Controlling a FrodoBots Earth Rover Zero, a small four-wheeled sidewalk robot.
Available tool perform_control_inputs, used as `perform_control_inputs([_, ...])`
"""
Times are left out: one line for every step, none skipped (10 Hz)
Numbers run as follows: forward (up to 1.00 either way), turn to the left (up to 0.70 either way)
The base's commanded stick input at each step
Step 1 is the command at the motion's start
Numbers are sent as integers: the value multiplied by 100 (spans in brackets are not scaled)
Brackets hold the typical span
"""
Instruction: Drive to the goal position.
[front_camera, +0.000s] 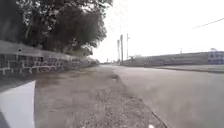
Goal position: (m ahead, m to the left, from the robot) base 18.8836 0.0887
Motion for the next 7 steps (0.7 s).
perform_control_inputs([70,0])
perform_control_inputs([70,0])
perform_control_inputs([70,0])
perform_control_inputs([70,0])
perform_control_inputs([70,0])
perform_control_inputs([70,0])
perform_control_inputs([70,0])
